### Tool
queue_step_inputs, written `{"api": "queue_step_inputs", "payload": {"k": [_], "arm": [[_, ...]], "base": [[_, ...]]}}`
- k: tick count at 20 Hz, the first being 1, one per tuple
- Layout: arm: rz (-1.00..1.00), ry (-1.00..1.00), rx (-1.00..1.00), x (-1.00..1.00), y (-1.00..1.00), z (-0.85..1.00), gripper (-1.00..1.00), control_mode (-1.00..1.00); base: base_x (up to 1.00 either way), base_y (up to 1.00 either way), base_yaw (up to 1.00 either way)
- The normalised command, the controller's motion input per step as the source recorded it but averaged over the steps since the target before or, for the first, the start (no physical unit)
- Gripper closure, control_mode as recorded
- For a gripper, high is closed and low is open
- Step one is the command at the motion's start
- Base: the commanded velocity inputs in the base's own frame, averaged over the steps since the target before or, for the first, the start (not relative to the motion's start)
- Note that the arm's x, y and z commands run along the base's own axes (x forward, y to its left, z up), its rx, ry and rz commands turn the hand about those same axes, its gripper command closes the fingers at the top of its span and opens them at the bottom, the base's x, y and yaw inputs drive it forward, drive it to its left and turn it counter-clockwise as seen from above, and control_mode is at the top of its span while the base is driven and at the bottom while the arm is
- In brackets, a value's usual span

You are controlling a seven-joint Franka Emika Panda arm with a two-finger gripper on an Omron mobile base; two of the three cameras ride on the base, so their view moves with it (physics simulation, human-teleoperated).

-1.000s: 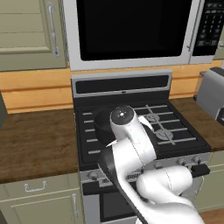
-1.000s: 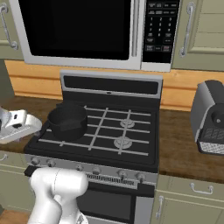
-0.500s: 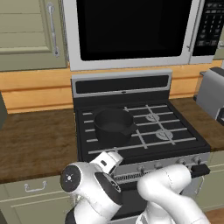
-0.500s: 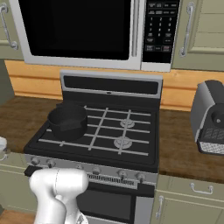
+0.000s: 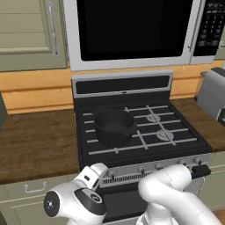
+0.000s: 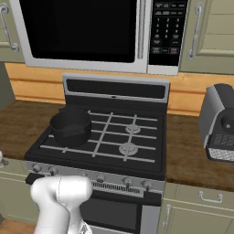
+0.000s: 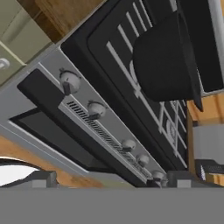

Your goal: Turn off the front left burner of the stove.

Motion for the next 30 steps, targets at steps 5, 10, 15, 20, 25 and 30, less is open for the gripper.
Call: {"api": "queue_step_inputs", "payload": {"k": [5, 10, 15, 20, 25, 30], "arm": [[-0.02, -0.06, 0.00, 0.26, 0.00, -0.44, -1.00, -1.00], [-0.05, -0.09, 0.00, 0.24, 0.00, -0.44, -1.00, -1.00], [-0.03, -0.20, 0.00, 0.27, -0.21, -0.24, -1.00, -1.00], [0.00, -0.23, 0.04, 0.07, -0.32, -0.25, -1.00, -1.00], [0.04, -0.21, 0.03, 0.10, -0.12, -0.20, -1.00, -1.00], [0.10, -0.21, 0.05, 0.06, 0.00, -0.16, -1.00, -1.00]], "base": [[0.00, 0.00, 0.00], [0.00, 0.00, 0.00], [0.00, 0.00, 0.00], [0.00, 0.00, 0.00], [0.00, 0.00, 0.00], [0.00, 0.00, 0.00]]}}
